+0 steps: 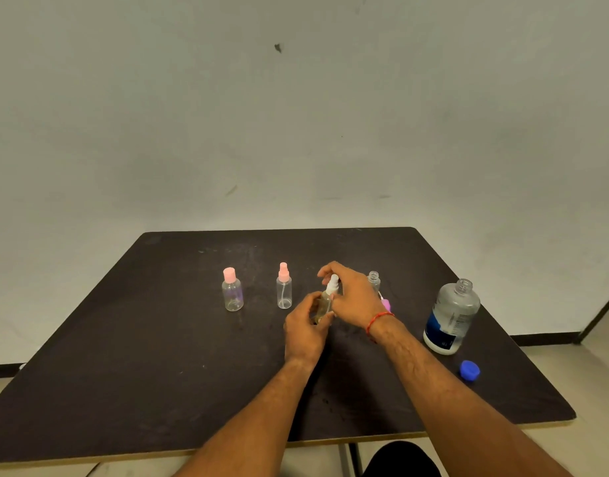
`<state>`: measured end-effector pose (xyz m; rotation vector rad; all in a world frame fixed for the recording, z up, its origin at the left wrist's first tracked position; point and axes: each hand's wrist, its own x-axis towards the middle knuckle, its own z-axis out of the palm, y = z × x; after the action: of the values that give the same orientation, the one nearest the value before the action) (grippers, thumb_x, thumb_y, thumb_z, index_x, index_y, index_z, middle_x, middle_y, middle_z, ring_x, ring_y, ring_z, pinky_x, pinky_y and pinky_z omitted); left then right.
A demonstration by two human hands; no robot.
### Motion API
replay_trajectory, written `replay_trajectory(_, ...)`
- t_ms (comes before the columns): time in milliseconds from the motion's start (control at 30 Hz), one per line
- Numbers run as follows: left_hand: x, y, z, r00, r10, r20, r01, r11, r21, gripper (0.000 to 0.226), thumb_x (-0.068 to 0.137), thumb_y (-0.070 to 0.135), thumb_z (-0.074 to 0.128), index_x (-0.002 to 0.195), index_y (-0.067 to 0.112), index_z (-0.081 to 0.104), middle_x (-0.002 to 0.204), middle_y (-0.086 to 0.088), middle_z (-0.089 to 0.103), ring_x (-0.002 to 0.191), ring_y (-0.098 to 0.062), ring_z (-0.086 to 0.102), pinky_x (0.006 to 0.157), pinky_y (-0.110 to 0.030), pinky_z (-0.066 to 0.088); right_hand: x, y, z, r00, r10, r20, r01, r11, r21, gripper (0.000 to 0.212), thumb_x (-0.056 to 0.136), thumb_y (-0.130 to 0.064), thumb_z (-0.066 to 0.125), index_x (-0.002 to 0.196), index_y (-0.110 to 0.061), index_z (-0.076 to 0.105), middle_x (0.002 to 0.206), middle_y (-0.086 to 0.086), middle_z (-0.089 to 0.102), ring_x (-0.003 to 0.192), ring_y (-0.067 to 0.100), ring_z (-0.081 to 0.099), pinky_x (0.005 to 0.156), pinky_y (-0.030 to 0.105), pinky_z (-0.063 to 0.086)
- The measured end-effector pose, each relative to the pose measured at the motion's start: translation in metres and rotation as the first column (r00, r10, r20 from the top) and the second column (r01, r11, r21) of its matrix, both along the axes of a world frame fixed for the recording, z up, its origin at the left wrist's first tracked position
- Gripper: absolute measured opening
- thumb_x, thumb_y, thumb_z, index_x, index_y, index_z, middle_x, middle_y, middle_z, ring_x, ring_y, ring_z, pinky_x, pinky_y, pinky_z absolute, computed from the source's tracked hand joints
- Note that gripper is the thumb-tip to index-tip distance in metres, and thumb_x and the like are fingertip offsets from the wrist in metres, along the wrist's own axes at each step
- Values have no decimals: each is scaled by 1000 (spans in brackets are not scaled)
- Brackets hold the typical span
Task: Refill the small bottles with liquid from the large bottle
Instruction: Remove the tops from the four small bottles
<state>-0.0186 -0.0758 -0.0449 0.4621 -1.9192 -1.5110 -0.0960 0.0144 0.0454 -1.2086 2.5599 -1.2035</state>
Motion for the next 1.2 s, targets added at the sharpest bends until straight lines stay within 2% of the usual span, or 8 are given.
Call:
replay_trajectory(200,0,1,0,1000,-16,-3,17,1000,17,32,87,15,79,111,34,69,105,16,74,104,-2,69,96,-35,58,-3,-3,-3,985,-158,-66,162,985,58,34,79,-41,75,102,-27,55,96,-8,61,86,10,59,77,25,52)
replay_trajectory(333,-1,1,1,1000,8,8,-8,1000,-16,38,84,13,81,111,37,69,102,16,74,102,-3,69,93,-32,58,-3,-3,0,982,-137,-129,148,986,80,12,82,-18,69,89,-24,61,87,-6,61,82,13,59,73,25,51)
replay_trajectory(467,-1,1,1,1000,8,8,-8,1000,1,33,84,14,81,107,34,69,99,15,74,99,-2,70,92,-33,59,-1,1,6,997,21,-76,-14,995,94,42,77,2,64,107,-26,62,108,-5,63,102,13,56,88,30,52)
replay_trajectory(700,-1,0,0,1000,-7,9,7,1000,-1,36,86,14,80,115,32,69,106,15,75,105,-2,69,96,-34,58,-3,-3,0,984,-146,-100,154,985,75,28,83,-40,72,101,-25,56,94,-7,62,85,11,59,77,27,52)
replay_trajectory(833,-1,0,1,1000,5,21,-5,1000,-25,35,85,16,80,114,32,69,102,16,73,102,0,68,94,-30,58,-3,-3,3,986,-114,-119,131,981,145,10,86,-20,67,93,-23,61,92,-2,62,86,15,60,79,32,54)
replay_trajectory(967,-1,0,1,1000,15,19,-15,1000,-16,31,84,19,81,108,33,69,98,16,73,98,0,69,91,-31,58,-1,2,7,993,31,-110,-12,986,163,41,77,2,61,110,-24,62,108,-1,60,99,15,56,89,31,51)
replay_trajectory(1100,-1,0,0,1000,-1,-3,1,1000,-10,31,84,18,81,108,34,69,101,17,74,100,-1,70,92,-32,58,0,0,4,995,-45,-85,53,995,89,50,80,-18,71,125,-27,51,113,-3,57,103,15,56,92,33,52)
replay_trajectory(1200,-2,0,0,1000,18,11,-18,1000,-23,36,84,16,82,112,34,70,101,19,73,100,2,68,93,-30,58,-2,-4,4,979,-169,-113,182,977,112,30,83,-36,73,106,-25,56,101,-5,61,91,14,59,80,27,52)
